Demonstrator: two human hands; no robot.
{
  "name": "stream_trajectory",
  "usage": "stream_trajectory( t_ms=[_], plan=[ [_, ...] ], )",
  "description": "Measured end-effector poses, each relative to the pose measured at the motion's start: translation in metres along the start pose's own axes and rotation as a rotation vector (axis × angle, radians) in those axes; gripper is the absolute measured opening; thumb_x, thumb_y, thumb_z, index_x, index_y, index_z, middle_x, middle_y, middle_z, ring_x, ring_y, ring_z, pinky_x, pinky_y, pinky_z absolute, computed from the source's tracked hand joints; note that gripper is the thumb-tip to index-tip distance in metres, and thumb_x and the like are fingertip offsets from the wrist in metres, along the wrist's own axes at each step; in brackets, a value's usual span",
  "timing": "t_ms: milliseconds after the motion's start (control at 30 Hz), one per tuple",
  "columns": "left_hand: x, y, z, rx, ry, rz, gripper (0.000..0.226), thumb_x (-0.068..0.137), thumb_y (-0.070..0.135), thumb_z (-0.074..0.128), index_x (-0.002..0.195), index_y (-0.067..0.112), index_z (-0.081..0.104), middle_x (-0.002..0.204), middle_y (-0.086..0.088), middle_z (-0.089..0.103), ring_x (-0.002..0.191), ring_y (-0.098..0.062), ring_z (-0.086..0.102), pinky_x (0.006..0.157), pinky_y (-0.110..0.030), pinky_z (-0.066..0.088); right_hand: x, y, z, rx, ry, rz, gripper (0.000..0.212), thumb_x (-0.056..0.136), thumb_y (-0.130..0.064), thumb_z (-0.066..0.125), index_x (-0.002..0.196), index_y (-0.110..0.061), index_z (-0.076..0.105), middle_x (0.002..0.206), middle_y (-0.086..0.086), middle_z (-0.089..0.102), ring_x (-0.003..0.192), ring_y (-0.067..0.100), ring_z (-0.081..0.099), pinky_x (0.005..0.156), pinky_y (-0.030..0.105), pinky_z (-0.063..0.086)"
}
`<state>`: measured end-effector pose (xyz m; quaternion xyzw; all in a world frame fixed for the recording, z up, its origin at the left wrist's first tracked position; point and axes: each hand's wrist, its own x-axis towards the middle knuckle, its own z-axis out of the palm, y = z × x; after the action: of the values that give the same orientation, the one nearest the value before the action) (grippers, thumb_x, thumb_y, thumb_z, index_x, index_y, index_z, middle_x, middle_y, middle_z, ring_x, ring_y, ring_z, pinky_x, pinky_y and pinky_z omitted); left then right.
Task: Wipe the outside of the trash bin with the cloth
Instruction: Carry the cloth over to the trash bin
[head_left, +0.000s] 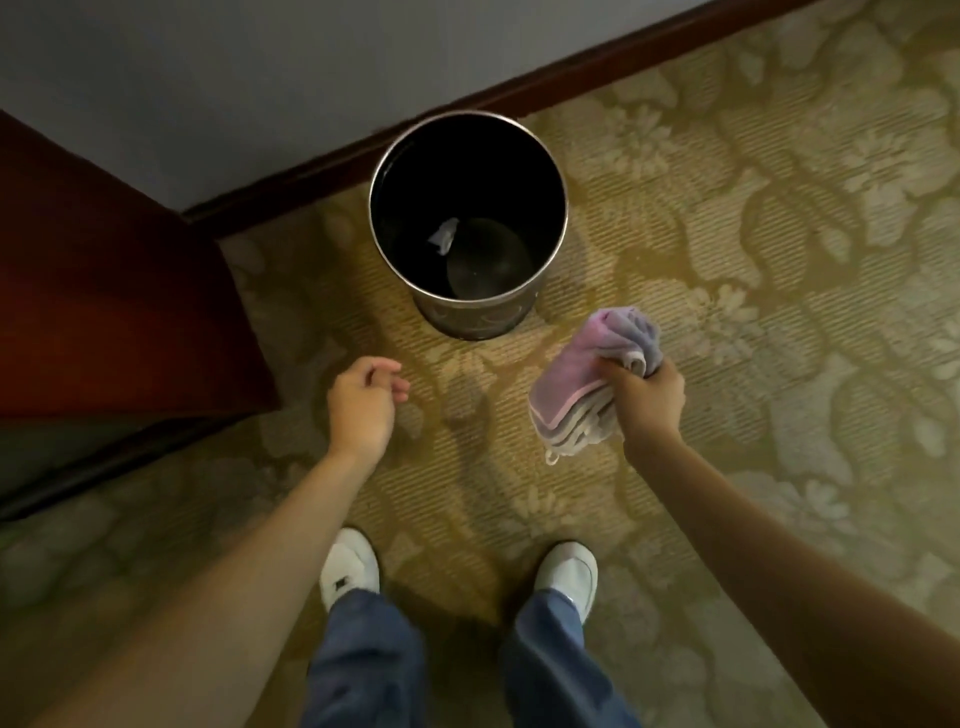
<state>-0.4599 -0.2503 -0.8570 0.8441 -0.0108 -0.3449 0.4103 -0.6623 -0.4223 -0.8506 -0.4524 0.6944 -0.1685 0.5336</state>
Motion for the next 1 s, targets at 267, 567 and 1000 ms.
stream_trajectory(
  t_ms=[267,567,1000],
  plan=[
    [0.101,-0.089,0.044,0.0,0.054,0.045,0.031,0.095,0.013,0.043,0.077,0.028,0.063,0.07,0.0,0.065,0.062,-0.011,0.061,0.062,-0.024,0.047,0.064,0.056,0.087,0.277,0.042,0.014,0.011,0.07,-0.018,0.071,0.079,-0.013,0.067,0.075,0.003,0.067,0.073,0.017,0.065,0.063,0.029,0.05],
    [0.187,-0.112,0.072,-0.051,0.023,0.272,0.029,0.097,0.013,0.042,0.078,0.023,0.061,0.066,0.0,0.061,0.06,-0.013,0.057,0.066,-0.031,0.049,0.126,0.086,0.105,0.488,-0.174,0.115,0.032,0.073,-0.012,0.066,0.104,-0.004,0.064,0.098,0.017,0.069,0.088,0.032,0.068,0.072,0.041,0.057],
    [0.142,-0.057,0.037,0.064,-0.1,0.752,0.025,0.097,0.02,0.042,0.087,0.03,0.062,0.068,0.005,0.06,0.064,-0.011,0.058,0.063,-0.033,0.048,0.115,0.063,0.067,0.447,-0.475,0.035,0.038,0.088,-0.008,0.057,0.125,-0.001,0.055,0.121,0.024,0.061,0.111,0.036,0.059,0.098,0.05,0.044]
  ],
)
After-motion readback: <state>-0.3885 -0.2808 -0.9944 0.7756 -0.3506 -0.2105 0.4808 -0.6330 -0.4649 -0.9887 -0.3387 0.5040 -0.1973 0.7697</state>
